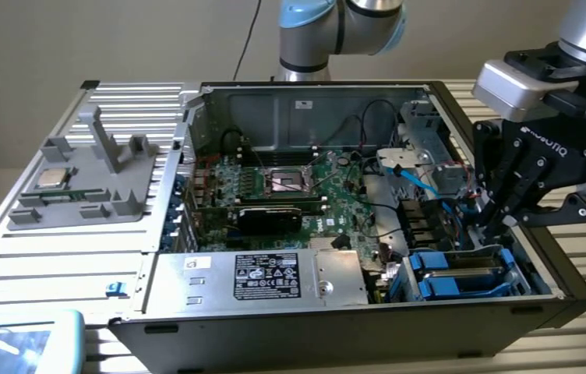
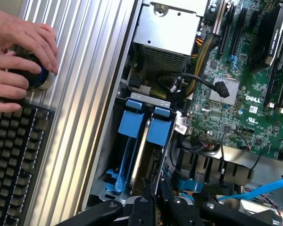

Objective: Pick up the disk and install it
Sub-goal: 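Insert the first disk wire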

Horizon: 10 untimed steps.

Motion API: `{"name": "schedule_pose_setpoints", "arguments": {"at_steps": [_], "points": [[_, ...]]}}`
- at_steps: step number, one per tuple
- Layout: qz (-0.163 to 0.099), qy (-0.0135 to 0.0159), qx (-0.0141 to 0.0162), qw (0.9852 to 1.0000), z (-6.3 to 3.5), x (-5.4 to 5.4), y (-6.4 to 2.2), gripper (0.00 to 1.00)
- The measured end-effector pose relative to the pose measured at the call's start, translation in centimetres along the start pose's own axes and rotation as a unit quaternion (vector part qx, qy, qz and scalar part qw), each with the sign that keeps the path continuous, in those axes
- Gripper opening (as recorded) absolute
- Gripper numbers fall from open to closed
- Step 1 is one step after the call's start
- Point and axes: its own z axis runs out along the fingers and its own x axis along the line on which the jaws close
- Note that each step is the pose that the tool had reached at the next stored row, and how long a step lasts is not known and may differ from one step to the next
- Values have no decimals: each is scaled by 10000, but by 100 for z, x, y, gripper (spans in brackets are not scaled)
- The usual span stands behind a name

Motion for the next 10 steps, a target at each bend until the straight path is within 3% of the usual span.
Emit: {"name": "schedule_pose_setpoints", "arguments": {"at_steps": [4,10], "points": [[364,-15,-19,9993,16,-1,-1,17],[785,-30,-43,9969,22,-1,-1,17]]}}
